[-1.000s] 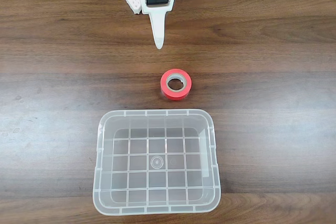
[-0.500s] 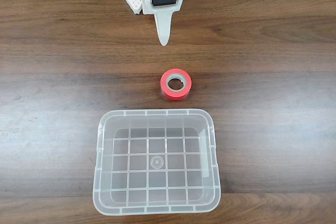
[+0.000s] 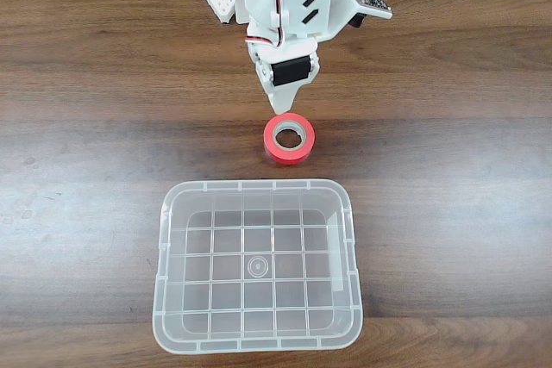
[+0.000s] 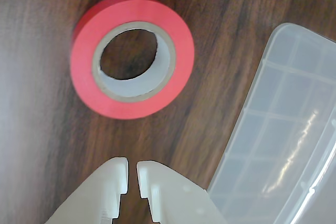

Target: Grab the tape and place it in the box.

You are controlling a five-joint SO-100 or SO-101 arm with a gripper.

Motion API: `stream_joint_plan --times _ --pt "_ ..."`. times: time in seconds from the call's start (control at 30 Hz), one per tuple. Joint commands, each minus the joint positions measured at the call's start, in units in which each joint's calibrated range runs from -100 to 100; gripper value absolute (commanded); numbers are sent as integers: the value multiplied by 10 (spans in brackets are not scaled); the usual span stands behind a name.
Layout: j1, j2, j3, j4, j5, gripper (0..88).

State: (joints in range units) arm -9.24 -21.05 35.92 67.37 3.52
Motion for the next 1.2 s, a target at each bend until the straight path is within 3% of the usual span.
stream_joint_plan --times 0.0,0.47,0.7,1.17 --pt "1 38 22 -71 4 13" --pt "1 82 63 -102 6 23" --pt "1 90 64 -93 8 171" --pt "-17 97 150 -135 7 171"
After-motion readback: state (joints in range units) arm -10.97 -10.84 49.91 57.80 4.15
